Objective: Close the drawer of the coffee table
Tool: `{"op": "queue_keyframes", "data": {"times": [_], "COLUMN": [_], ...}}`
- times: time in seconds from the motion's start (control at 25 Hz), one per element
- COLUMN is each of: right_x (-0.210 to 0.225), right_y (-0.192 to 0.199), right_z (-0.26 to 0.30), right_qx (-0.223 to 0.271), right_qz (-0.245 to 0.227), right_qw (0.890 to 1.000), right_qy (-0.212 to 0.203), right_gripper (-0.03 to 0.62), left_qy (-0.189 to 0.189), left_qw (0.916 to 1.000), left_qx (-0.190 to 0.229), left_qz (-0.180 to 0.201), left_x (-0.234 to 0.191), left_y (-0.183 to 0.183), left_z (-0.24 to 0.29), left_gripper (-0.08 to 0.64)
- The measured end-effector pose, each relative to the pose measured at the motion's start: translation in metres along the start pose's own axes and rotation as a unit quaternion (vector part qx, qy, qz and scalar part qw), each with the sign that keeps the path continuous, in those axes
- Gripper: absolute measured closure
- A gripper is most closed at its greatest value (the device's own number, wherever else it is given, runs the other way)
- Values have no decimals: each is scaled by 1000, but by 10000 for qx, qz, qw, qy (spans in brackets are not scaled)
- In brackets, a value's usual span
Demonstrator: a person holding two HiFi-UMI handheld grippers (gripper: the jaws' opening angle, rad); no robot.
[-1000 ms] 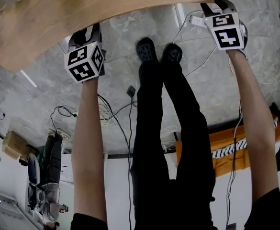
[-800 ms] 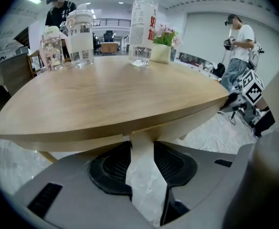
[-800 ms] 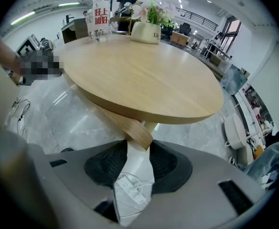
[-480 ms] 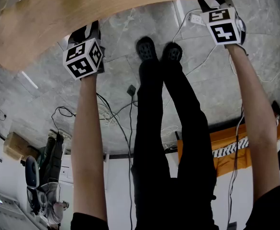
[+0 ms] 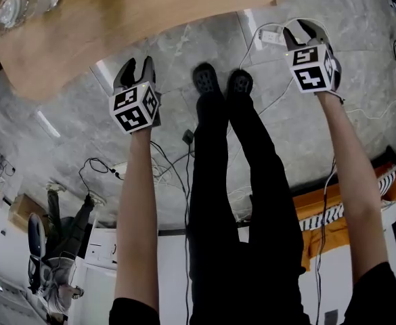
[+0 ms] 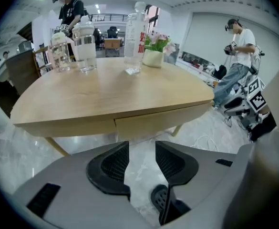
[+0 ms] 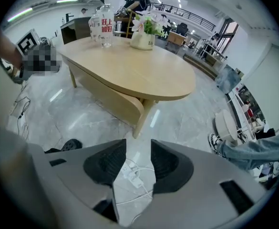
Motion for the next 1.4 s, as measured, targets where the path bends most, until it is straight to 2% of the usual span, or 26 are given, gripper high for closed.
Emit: {"op": "queue_keyframes", "data": {"times": [0.12,0.32,0.52,0.6,0.72,0.84,1.12,1.4], "right_x": [0,3,0,-3,-4,-11,-48,-93], "right_y": [-1,-17,-38,-55,-83,-104,-141,-188], "right_z": [-32,-92,-160,-186,-223,-261,-344,-437], "right_qx": [104,501,1023,1274,1677,2023,2390,3055], "right_qz": [67,604,1100,1057,996,1078,1504,1878], "right_qw": [9999,9969,9886,9862,9808,9734,9586,9333], "right_qy": [-30,-71,-40,-54,-19,-63,-353,-199], "right_gripper": [446,446,446,443,431,415,385,367], "left_qy": [132,252,306,364,395,428,680,981], "left_qw": [9998,9995,9939,9914,9885,9878,9853,9765], "left_qx": [-26,165,424,655,1001,1162,1418,1707], "left_qz": [113,125,973,1073,1063,946,662,872], "left_x": [22,57,99,112,125,130,132,118], "left_y": [0,-17,-35,-46,-66,-73,-72,-60], "left_z": [-26,-80,-145,-171,-206,-244,-341,-433], "left_gripper": [382,379,371,365,357,348,344,341]}}
Point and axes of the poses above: the fingertips, and each gripper's own axes: z forward along the fingers, x to its right, y out of its underside, the point moved 3 cm from there along -z, backward along the fingers, and after that the axes turned 10 degrees about -z, right-handed, at the moved point
